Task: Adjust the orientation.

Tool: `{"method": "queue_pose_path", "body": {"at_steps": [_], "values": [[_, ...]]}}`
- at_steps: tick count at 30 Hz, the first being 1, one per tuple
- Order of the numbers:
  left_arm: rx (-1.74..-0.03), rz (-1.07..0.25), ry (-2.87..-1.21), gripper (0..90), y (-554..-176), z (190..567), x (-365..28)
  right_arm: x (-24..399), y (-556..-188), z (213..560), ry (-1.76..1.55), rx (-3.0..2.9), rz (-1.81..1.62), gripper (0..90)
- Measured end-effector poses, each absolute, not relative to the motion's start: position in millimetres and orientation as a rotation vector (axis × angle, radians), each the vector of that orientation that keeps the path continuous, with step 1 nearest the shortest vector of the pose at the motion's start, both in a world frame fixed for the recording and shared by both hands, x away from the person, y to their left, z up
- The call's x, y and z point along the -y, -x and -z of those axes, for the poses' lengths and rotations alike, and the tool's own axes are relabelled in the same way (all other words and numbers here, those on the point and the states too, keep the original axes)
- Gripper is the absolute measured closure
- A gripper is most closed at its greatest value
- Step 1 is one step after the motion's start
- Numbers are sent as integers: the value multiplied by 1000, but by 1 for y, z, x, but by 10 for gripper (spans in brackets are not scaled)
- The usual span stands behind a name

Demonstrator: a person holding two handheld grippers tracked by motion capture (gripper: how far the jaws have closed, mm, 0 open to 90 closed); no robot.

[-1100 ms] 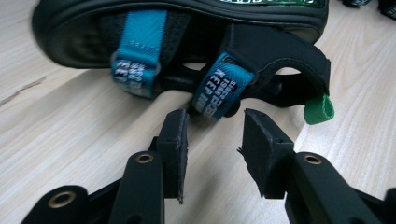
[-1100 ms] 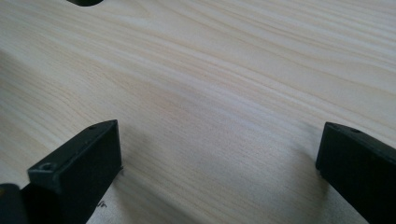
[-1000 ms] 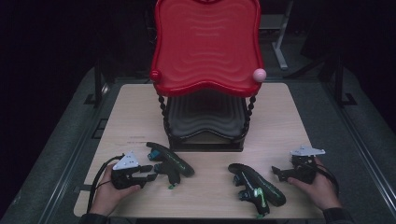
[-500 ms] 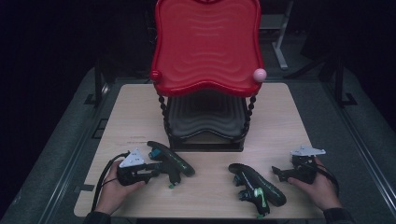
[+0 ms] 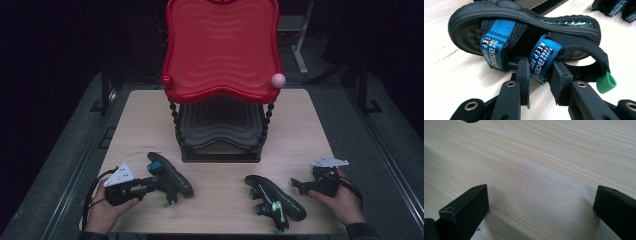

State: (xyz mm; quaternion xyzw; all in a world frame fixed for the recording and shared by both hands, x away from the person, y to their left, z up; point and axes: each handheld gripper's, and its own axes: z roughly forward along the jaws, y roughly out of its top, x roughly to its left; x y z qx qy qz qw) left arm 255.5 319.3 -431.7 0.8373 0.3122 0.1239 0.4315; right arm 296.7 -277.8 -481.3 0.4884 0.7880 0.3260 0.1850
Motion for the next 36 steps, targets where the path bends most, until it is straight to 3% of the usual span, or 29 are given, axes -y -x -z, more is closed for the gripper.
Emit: {"method": "queue_pose_path", "body": {"at_steps": [9,36], "values": [[-804,-300,-2066,696,-235,432,-338,278,-297,481,-1376,-2221,-919,0],[-774,-274,-2005,693,-281,409,-300,278,-297,481,-1376,-2220,-920,0]]}}
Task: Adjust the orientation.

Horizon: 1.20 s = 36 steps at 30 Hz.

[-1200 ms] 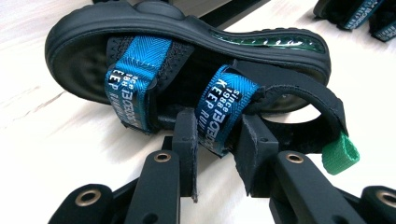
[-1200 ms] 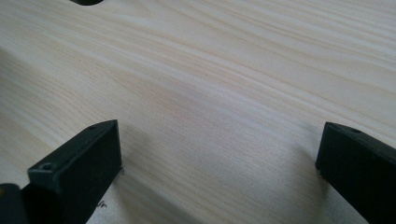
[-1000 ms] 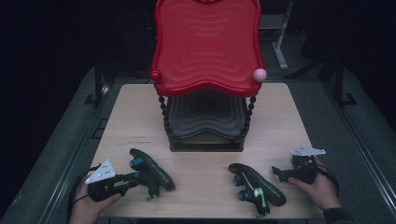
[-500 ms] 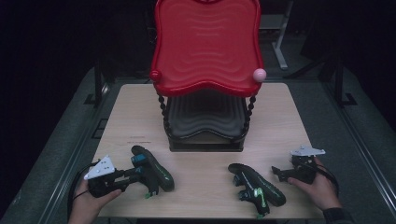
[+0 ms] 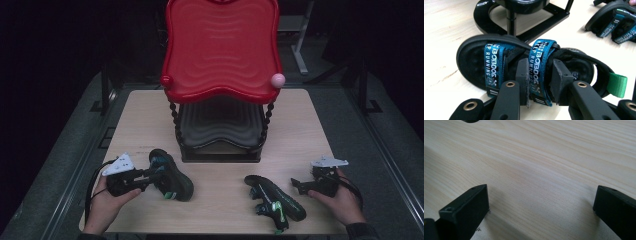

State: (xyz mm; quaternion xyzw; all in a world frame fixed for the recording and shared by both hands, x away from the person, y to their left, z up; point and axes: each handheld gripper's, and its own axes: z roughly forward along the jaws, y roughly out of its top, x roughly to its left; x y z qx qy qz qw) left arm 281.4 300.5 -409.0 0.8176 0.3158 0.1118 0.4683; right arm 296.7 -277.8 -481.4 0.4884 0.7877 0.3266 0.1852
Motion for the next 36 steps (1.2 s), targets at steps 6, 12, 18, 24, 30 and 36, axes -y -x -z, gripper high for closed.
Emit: {"method": "queue_pose_path", "body": {"at_steps": [6,12,18,24,30,36], "values": [[-787,-259,-1998,692,-294,409,-289,278,-297,481,-1376,-2220,-920,0],[-799,-249,-1997,692,-304,411,-280,278,-297,481,-1377,-2220,-920,0],[-815,-243,-1996,690,-314,414,-270,278,-297,481,-1377,-2220,-920,0],[-829,-237,-1995,679,-320,418,-263,278,-297,481,-1377,-2220,-920,0],[-830,-240,-1977,643,-321,418,-262,278,-297,481,-1376,-2220,-920,0],[-784,-247,-1926,597,-310,396,-263,278,-297,481,-1376,-2220,-920,0]]}}
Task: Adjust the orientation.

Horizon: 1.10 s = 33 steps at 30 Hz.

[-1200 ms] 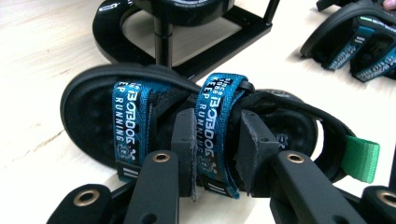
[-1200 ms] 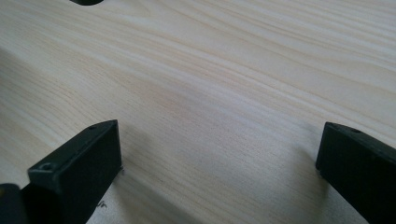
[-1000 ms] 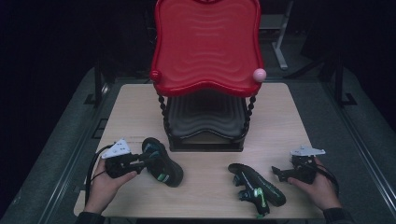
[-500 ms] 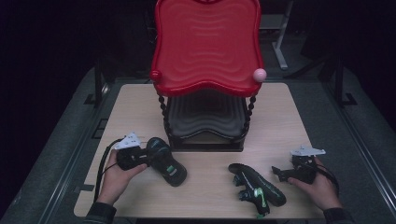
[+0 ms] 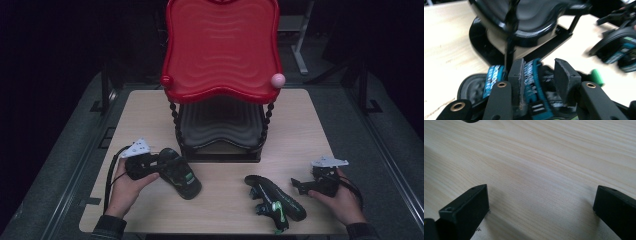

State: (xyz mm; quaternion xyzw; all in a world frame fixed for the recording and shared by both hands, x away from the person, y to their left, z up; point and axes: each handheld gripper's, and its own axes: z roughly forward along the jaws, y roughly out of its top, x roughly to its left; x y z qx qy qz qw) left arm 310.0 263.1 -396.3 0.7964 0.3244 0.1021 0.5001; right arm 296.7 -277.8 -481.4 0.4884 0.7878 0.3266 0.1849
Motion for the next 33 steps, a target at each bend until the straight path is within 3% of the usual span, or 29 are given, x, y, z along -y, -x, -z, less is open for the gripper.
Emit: {"method": "queue_pose_path", "body": {"at_steps": [9,14,33], "values": [[-681,-96,-1963,626,-297,398,-233,278,-297,481,-1377,-2220,-920,0],[-676,-48,-2004,849,-295,407,-225,278,-297,481,-1376,-2221,-920,0],[-646,-33,-2043,865,-247,397,-266,278,-296,481,-1369,-2225,-922,0]]}}
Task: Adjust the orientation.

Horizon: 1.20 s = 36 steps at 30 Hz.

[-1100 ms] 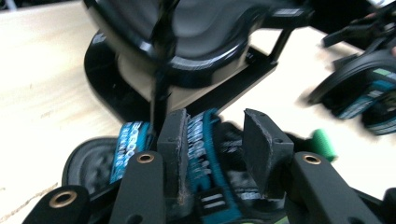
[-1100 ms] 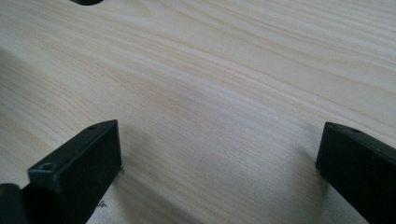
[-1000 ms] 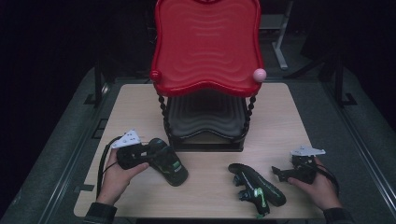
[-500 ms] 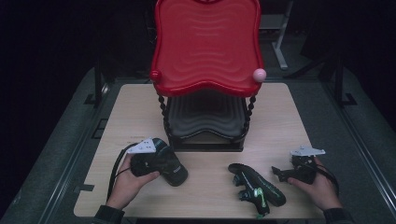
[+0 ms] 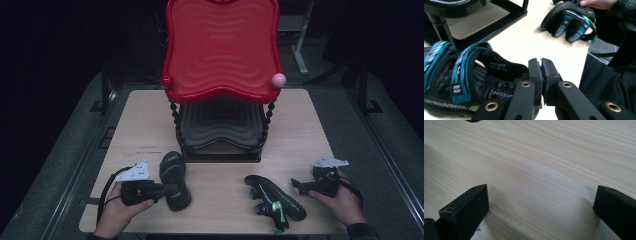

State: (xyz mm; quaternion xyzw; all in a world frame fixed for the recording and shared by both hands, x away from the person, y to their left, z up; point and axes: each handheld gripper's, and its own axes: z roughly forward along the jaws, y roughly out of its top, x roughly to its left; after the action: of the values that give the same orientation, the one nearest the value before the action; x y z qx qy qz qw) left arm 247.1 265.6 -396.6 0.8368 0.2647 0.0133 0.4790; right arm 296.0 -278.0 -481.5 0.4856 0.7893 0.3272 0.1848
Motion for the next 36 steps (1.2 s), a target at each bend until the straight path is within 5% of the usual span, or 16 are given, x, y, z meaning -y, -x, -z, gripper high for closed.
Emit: {"method": "queue_pose_path", "body": {"at_steps": [12,22,36], "values": [[-656,-23,-2006,816,-223,399,-296,278,-296,481,-1370,-2226,-919,0],[-652,-85,-1948,600,-244,383,-302,277,-298,482,-1375,-2220,-919,0],[-618,-97,-2102,380,-287,397,-278,277,-298,482,-1364,-2228,-923,0]]}}
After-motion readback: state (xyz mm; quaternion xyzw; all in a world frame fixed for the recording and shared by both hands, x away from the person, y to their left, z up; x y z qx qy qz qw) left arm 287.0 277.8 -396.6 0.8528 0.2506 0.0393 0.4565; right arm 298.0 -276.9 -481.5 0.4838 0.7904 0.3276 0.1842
